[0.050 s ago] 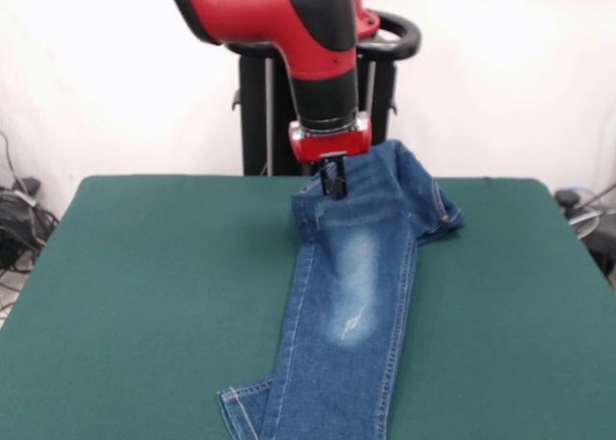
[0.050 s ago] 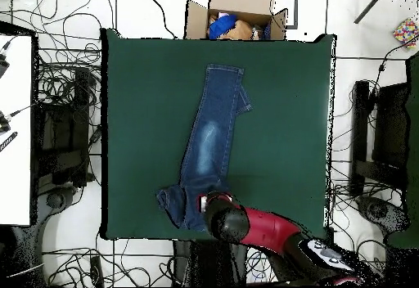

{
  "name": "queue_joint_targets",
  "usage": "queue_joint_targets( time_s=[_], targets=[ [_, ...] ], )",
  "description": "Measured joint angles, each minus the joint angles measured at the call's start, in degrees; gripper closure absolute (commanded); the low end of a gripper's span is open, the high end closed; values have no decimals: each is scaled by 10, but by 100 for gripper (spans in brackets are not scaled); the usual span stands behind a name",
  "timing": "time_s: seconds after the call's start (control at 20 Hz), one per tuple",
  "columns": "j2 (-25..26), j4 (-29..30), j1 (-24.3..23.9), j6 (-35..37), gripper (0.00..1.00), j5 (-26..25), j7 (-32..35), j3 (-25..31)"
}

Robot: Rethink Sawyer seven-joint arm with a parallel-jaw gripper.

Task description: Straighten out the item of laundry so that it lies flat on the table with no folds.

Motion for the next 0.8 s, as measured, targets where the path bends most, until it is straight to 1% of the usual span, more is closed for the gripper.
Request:
queue_joint_targets(
  time_s=[0.55, 0.8],
  targets=[
    [-27, 0, 7, 4, 100, 0, 0, 0],
    [-58, 0, 7, 32, 100, 1, 0, 0]
  ],
)
